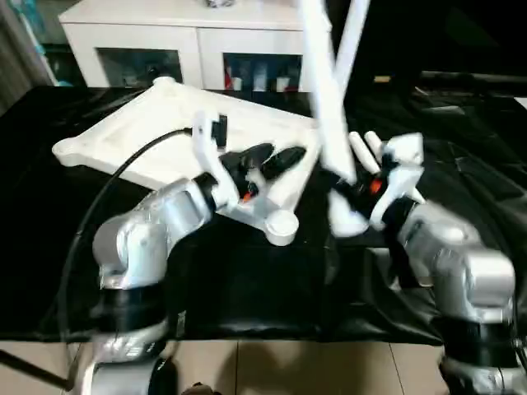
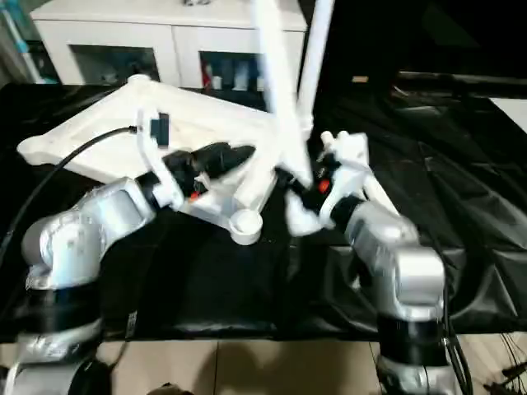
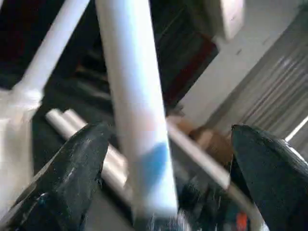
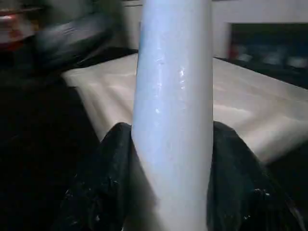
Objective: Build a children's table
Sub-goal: Pick table leg
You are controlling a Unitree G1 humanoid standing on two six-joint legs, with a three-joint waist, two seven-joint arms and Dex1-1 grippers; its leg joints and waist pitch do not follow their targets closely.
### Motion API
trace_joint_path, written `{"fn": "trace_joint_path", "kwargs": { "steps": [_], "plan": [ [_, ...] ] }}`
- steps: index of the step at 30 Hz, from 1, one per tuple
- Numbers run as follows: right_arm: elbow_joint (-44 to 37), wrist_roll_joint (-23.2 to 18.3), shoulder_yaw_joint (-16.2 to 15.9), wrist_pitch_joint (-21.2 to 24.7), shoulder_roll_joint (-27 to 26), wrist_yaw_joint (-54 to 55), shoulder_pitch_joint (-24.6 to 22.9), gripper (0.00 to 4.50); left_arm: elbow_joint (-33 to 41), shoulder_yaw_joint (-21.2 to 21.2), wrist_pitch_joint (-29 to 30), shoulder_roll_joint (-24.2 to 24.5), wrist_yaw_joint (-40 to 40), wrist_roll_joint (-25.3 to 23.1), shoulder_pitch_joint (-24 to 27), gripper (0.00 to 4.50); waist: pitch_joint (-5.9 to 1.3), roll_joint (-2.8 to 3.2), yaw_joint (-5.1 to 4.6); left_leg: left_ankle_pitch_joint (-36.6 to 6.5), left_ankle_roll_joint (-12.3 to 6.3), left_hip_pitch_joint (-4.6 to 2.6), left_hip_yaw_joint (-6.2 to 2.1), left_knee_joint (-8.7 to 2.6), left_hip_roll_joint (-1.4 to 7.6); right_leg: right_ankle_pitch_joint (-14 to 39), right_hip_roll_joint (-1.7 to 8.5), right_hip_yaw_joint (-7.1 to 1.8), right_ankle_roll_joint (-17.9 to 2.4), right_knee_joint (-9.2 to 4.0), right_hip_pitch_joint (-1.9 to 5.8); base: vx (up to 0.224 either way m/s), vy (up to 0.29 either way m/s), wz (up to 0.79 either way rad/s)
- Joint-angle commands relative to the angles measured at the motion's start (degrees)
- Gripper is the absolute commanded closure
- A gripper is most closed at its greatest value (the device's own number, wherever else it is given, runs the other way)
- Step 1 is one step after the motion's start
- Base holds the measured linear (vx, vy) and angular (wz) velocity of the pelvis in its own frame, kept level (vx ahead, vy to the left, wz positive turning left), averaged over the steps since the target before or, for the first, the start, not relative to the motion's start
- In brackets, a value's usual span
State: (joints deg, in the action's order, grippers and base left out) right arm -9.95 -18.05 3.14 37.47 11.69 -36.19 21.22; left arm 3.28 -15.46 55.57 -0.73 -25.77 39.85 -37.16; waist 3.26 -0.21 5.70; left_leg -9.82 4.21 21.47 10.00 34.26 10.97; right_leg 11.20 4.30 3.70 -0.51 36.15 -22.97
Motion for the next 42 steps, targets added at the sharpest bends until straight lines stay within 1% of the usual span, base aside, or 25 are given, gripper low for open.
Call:
{"fn": "trace_joint_path", "kwargs": {
  "steps": [1, 2, 5, 7, 8, 10, 13, 15, 17, 18, 19, 20, 21, 26, 29, 30, 32, 34, 36, 37, 38, 39, 40, 41, 42],
  "plan": [
    [-2.7, -1.2, -0.5, -1.3, 0.6, -2.0, -0.4, 2.64, -1.2, -1.4, 1.3, -0.3, 1.4, 1.6, -1.1, 0.0, -3.97, -0.73, 0.25, -7.7, -2.16, -0.26, -0.4, -3.42, 1.31, 9.0, 3.17, -2.56, -9.1, -4.73, 3.37, 0.0, 0.0, 0.0],
    [-4.1, -2.7, -1.2, -1.3, 0.3, -3.9, -1.1, 2.64, -2.8, -1.9, 1.9, -0.1, 2.3, 1.1, -1.9, 0.0, -3.99, -0.72, 0.34, -7.6, -2.31, -0.25, -0.42, -3.39, 1.28, 9.1, 3.15, -2.57, -8.8, -4.78, 3.33, 0.0, 0.0, 0.0],
    [-4.7, -3.3, -1.8, -1.5, 0.3, -4.9, -1.5, 2.64, -3.7, -1.9, 1.7, 0.1, 2.4, 0.8, -2.2, 0.0, -3.99, -0.63, 0.38, -7.6, -2.42, -0.27, -0.55, -3.47, 1.36, 9.5, 3.18, -2.54, -8.3, -4.88, 3.27, 0.0, 0.0, 0.0],
    [-4.5, -3.3, -2.7, -2.2, 0.8, -5.6, -1.8, 2.64, -3.7, -3.1, 1.9, -0.3, 2.8, 2.7, -2.7, 0.0, -4.04, -0.59, 0.39, -7.4, -2.18, -0.3, -0.56, -3.49, 1.42, 9.3, 3.21, -2.52, -8.6, -4.81, 3.23, 0.0, 0.0, 0.0],
    [-4.0, -3.3, -3.2, -2.9, 1.1, -5.9, -2.0, 2.64, -3.3, -3.4, 2.4, -0.3, 2.7, 4.1, -2.9, 0.0, -4.09, -0.78, 0.43, -7.2, -2.03, -0.29, -0.52, -3.41, 1.42, 8.6, 3.24, -2.51, -9.1, -4.69, 3.29, 0.0, 0.0, 0.0],
    [-3.9, -3.5, -3.4, -3.2, 1.2, -5.9, -2.0, 2.64, -3.1, -3.3, 2.6, -0.2, 2.8, 4.5, -2.8, 0.0, -4.06, -0.66, 0.53, -7.2, -2.11, -0.29, -0.53, -3.42, 1.43, 8.4, 3.28, -2.52, -9.5, -4.66, 3.24, 0.0, 0.0, 0.0],
    [-3.6, -3.6, -3.5, -3.4, 1.3, -5.8, -1.8, 2.64, -3.2, -3.5, 2.9, -0.2, 3.7, 4.7, -2.8, 0.0, -4.02, -0.73, 0.65, -7.3, -2.2, -0.3, -0.52, -3.44, 1.45, 8.6, 3.26, -2.54, -9.3, -4.66, 3.24, 0.0, 0.0, 0.0],
    [-3.5, -3.7, -3.6, -3.4, 1.3, -6.1, -1.6, 2.64, -3.6, -3.5, 3.1, 0.1, 3.7, 5.0, -3.0, 0.38, -3.96, -0.81, 0.77, -7.5, -2.1, -0.29, -0.52, -3.49, 1.45, 9.4, 3.29, -2.54, -8.9, -4.76, 3.22, 0.0, 0.0, 0.0],
    [-3.4, -3.7, -3.7, -3.4, 1.3, -6.2, -1.6, 2.64, -3.6, -3.3, 3.0, 0.3, 3.8, 4.6, -3.0, 0.38, -3.97, -0.73, 0.83, -7.4, -1.99, -0.29, -0.56, -3.52, 1.47, 9.6, 3.32, -2.55, -8.7, -4.75, 3.22, 0.0, 0.0, 0.0],
    [-3.4, -3.7, -3.7, -3.4, 1.3, -6.2, -1.6, 2.64, -3.6, -3.3, 3.0, 0.3, 3.8, 4.6, -3.0, 0.55, -3.99, -0.73, 0.82, -7.4, -1.92, -0.29, -0.56, -3.51, 1.47, 9.4, 3.28, -2.56, -8.5, -4.75, 3.19, 0.0, 0.0, 0.0],
    [-3.3, -3.8, -3.7, -3.4, 1.3, -6.2, -1.5, 2.64, -3.6, -3.2, 2.9, 0.4, 3.9, 4.4, -3.1, 0.55, -3.99, -0.72, 0.84, -7.2, -1.88, -0.25, -0.58, -3.54, 1.46, 9.0, 3.28, -2.56, -8.5, -4.7, 3.23, 0.0, 0.0, 0.0],
    [-3.2, -3.7, -3.7, -3.5, 1.4, -6.3, -1.4, 2.64, -3.8, -3.3, 2.8, 0.5, 3.8, 4.5, -3.1, 0.72, -3.97, -0.69, 0.82, -7.3, -1.85, -0.28, -0.57, -3.55, 1.47, 9.1, 3.28, -2.55, -8.5, -4.74, 3.19, 0.0, 0.0, 0.0],
    [-3.0, -3.8, -3.8, -3.6, 1.5, -6.4, -1.3, 2.64, -3.9, -3.3, 2.8, 0.5, 4.2, 4.3, -3.2, 0.72, -3.95, -0.75, 0.81, -7.4, -1.84, -0.25, -0.56, -3.54, 1.44, 9.2, 3.28, -2.55, -8.5, -4.76, 3.22, 0.0, 0.0, 0.0],
    [-2.2, -3.9, -4.1, -4.2, 1.8, -6.4, -1.0, 2.64, -4.1, -3.3, 2.8, 0.9, 4.8, 5.0, -3.3, 1.03, -3.96, -0.79, 0.92, -7.6, -1.63, -0.31, -0.58, -3.56, 1.46, 9.8, 3.33, -2.54, -8.2, -4.8, 3.2, 0.0, 0.0, 0.0],
    [-1.9, -4.0, -4.2, -4.3, 1.9, -6.6, -0.8, 2.64, -3.8, -2.8, 3.0, 1.4, 4.6, 5.5, -3.4, 1.33, -3.99, -0.75, 0.92, -7.4, -1.73, -0.27, -0.56, -3.52, 1.42, 9.0, 3.3, -2.55, -8.5, -4.72, 3.21, 0.0, 0.0, 0.0],
    [-1.8, -4.1, -4.2, -4.3, 1.9, -6.7, -0.6, 2.64, -3.7, -2.6, 2.9, 1.7, 4.4, 5.4, -3.4, 1.33, -3.97, -0.97, 0.9, -7.3, -1.81, -0.25, -0.56, -3.55, 1.43, 9.1, 3.31, -2.51, -8.5, -4.73, 3.24, 0.0, 0.0, 0.0],
    [-1.5, -4.1, -4.2, -4.4, 1.8, -6.7, -0.5, 2.64, -3.6, -2.2, 2.8, 2.1, 4.0, 5.2, -3.4, 1.59, -3.97, -0.9, 0.93, -7.3, -1.86, -0.27, -0.56, -3.53, 1.43, 9.2, 3.32, -2.52, -8.5, -4.7, 3.19, 0.0, 0.0, 0.0],
    [-1.4, -4.0, -4.3, -4.5, 1.8, -6.7, -0.4, 2.64, -3.4, -2.1, 2.7, 2.3, 3.9, 5.1, -3.4, 1.65, -3.95, -0.83, 0.95, -7.3, -1.81, -0.3, -0.57, -3.56, 1.47, 9.4, 3.33, -2.54, -8.5, -4.71, 3.15, 0.0, 0.0, 0.0],
    [-1.2, -4.1, -4.5, -4.6, 1.7, -6.9, -0.2, 2.64, -3.0, -1.7, 2.7, 2.8, 3.3, 5.1, -3.3, 1.84, -3.97, -0.87, 0.97, -7.1, -1.76, -0.24, -0.57, -3.54, 1.45, 9.2, 3.35, -2.54, -8.5, -4.66, 3.22, 0.0, 0.0, 0.0],
    [-1.1, -4.2, -4.6, -4.6, 1.6, -7.1, -0.1, 2.08, -2.9, -1.5, 2.6, 3.0, 3.0, 5.0, -3.3, 1.96, -3.98, -0.97, 0.99, -7.0, -1.82, -0.25, -0.57, -3.55, 1.46, 9.2, 3.39, -2.53, -8.5, -4.62, 3.23, 0.0, 0.0, 0.0],
    [-1.1, -4.2, -4.6, -4.6, 1.6, -7.1, -0.1, 1.94, -2.9, -1.5, 2.6, 3.0, 3.0, 5.0, -3.3, 2.04, -3.99, -0.88, 0.96, -6.9, -1.83, -0.28, -0.57, -3.55, 1.53, 8.8, 3.38, -2.55, -8.6, -4.59, 3.16, 0.0, 0.0, 0.0],
    [-0.7, -4.3, -4.7, -4.8, 1.5, -7.2, 0.2, 1.94, -2.8, -1.5, 2.6, 3.2, 2.6, 5.2, -3.3, 2.04, -3.99, -0.87, 0.96, -6.9, -1.84, -0.24, -0.57, -3.53, 1.5, 8.5, 3.38, -2.53, -8.8, -4.57, 3.2, 0.0, 0.0, 0.0],
    [-0.3, -4.6, -4.8, -4.8, 1.5, -7.4, 0.5, 1.78, -3.0, -1.3, 2.3, 3.5, 2.5, 5.4, -3.4, 2.29, -3.97, -0.62, 0.99, -7.0, -1.76, -0.25, -0.6, -3.54, 1.49, 8.5, 3.39, -2.53, -8.8, -4.56, 3.16, 0.0, 0.0, 0.0],
    [0.2, -4.8, -4.9, -4.6, 1.7, -7.8, 0.7, 1.67, -2.9, -0.6, 2.3, 4.2, 1.8, 5.2, -3.3, 2.39, -3.95, -1.0, 0.87, -7.4, -1.74, -0.28, -0.54, -3.58, 1.5, 9.1, 3.37, -2.52, -8.7, -4.69, 3.19, 0.0, 0.0, 0.0],
    [0.4, -5.1, -4.9, -4.3, 1.8, -8.1, 0.9, 1.67, -2.8, -0.1, 2.4, 4.6, 1.3, 5.1, -3.4, 2.39, -3.98, -0.85, 0.92, -7.4, -1.62, -0.29, -0.59, -3.6, 1.49, 9.3, 3.37, -2.54, -8.6, -4.59, 3.19, 0.0, 0.0, 0.0]
  ]
}}
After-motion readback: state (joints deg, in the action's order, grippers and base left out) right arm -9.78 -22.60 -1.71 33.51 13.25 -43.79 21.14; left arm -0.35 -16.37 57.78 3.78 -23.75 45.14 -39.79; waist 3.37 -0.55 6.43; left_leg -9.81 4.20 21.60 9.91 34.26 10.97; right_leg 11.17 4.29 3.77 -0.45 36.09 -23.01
